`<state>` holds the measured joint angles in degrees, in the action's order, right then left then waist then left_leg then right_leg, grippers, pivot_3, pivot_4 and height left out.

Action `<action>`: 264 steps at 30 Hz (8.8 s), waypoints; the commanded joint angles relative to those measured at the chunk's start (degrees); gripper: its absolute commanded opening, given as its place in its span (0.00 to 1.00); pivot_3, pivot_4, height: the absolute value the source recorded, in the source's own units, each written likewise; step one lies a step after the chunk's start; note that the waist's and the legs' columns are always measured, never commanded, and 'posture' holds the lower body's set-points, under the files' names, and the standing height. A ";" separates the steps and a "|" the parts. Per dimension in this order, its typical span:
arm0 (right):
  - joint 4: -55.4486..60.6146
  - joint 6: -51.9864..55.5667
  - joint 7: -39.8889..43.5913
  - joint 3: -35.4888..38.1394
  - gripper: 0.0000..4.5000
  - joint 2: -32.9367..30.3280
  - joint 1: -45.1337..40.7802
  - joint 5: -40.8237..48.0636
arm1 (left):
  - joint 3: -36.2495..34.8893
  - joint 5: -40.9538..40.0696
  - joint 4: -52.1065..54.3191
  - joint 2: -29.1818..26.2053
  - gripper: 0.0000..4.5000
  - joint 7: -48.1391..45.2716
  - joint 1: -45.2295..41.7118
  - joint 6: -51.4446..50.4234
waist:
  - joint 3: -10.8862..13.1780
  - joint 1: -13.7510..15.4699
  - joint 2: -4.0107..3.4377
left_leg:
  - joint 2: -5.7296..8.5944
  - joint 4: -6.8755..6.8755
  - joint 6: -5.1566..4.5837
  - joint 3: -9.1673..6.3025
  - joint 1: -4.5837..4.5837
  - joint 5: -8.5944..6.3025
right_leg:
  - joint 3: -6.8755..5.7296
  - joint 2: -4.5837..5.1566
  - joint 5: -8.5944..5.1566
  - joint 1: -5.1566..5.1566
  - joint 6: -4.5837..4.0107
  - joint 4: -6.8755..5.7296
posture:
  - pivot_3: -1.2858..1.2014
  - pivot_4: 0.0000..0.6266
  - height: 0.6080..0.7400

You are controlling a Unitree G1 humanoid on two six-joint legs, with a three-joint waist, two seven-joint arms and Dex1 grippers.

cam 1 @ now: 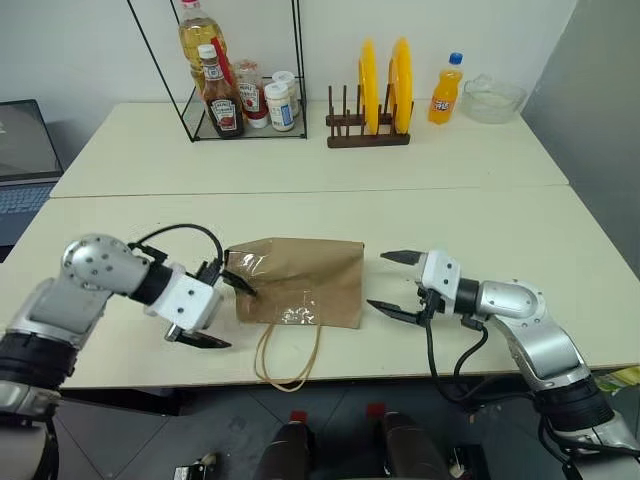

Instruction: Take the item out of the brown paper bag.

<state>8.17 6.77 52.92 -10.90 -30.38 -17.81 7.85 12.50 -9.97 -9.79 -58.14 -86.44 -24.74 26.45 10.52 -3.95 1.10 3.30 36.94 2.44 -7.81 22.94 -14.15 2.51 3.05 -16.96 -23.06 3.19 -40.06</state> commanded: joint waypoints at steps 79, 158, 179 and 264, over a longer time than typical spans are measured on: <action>-20.45 -49.07 -8.37 -7.98 1.00 -3.50 1.35 -18.10 | -1.99 -4.38 12.17 13.76 0.35 8.05 -2.93 -30.68 | -0.01 0.78 0.02 | -0.02 -0.06 0.01 0.00 -0.88 0.00 | -0.04 -0.07 -0.02 0.97 -0.01 0.16 | 0.52 0.24 1.00; -16.81 -19.29 20.97 -28.79 1.00 8.22 -19.98 -2.12 | -8.30 -13.38 2.55 28.23 0.00 22.55 -15.96 -60.19 | 0.01 0.74 0.04 | -0.03 -0.09 0.07 -0.23 -0.92 0.02 | -0.05 -0.09 -0.03 0.96 -0.01 0.24 | 0.52 0.24 1.00; -13.69 6.35 29.49 -30.15 0.86 13.31 -23.91 -2.14 | -9.49 -13.95 2.32 28.25 0.00 24.74 -15.99 -60.44 | 0.01 0.80 0.04 | 0.01 -0.10 0.08 -0.35 -0.81 0.01 | -0.15 -0.03 -0.03 0.85 -0.01 0.26 | 0.52 0.24 1.00; 6.19 27.01 24.22 -12.21 0.99 2.63 -18.15 6.40 | -11.92 -9.45 -19.88 29.43 0.00 22.31 -35.67 -52.64 | 0.01 1.16 0.03 | 0.19 -0.06 0.45 -0.99 0.11 0.20 | -0.54 0.05 0.04 0.32 0.06 0.61 | 0.52 0.24 1.00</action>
<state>8.92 29.40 78.73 -26.54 -27.03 -36.34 10.70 1.91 -18.99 -31.18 -27.99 -63.47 -59.00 -26.79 10.53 -2.79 1.12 3.49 36.88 2.88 -8.81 23.05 -13.95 1.97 3.10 -16.92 -22.74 3.25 -39.46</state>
